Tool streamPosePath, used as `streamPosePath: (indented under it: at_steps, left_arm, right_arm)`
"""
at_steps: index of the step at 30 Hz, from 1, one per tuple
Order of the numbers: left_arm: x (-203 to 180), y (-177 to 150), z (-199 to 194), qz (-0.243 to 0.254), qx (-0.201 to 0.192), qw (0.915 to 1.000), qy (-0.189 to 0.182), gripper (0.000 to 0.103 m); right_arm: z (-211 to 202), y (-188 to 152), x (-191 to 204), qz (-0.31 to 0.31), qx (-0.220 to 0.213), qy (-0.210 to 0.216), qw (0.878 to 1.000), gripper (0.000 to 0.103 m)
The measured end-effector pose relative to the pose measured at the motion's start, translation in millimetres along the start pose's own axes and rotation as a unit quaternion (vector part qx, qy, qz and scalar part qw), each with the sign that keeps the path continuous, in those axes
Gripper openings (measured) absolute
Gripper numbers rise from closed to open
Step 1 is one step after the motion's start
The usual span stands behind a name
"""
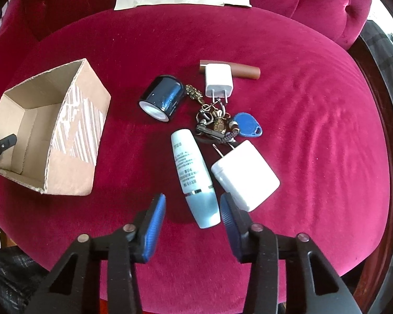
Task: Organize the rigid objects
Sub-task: 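Grasp the white-and-blue lotion bottle with the right gripper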
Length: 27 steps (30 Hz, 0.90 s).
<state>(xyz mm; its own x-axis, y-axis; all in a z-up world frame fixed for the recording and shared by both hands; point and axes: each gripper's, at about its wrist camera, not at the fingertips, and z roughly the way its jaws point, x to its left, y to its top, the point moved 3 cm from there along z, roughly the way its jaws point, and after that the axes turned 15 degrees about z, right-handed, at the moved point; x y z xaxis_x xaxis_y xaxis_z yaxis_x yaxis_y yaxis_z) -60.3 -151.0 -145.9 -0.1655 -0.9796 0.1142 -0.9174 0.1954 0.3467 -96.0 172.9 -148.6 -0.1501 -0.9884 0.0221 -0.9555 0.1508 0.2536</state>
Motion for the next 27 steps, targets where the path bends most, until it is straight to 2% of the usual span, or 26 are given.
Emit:
streamPosePath:
  at_steps: [10, 11, 12, 13, 27]
  left_arm:
    - [3.6, -1.9, -2.1, 0.0, -0.001, 1.0, 0.0, 0.004]
    - [2.2, -1.0, -1.3, 0.0, 0.0, 1.0, 0.0, 0.004]
    - [2.5, -1.6, -1.6, 0.0, 0.0, 1.0, 0.0, 0.004]
    - [1.1, -0.6, -0.8, 0.0, 0.0, 1.0, 0.0, 0.004]
    - [4.0, -0.5, -1.3, 0.0, -0.001, 1.0, 0.002, 0.004]
  right_arm:
    - [18.7, 12.3, 4.7, 0.007, 0.012, -0.002, 1.0, 0.042]
    - [20.5, 14.2, 4.6, 0.011, 0.013, -0.002, 1.0, 0.039]
    - [21.4, 16.4, 4.0, 0.016, 0.013, -0.001, 1.0, 0.03]
    - [21.7, 17.6, 3.8, 0.019, 0.014, 0.001, 1.0, 0.029]
    - [-1.0, 37.5, 13.2, 0.019, -0.019, 0.016, 1.0, 0.028]
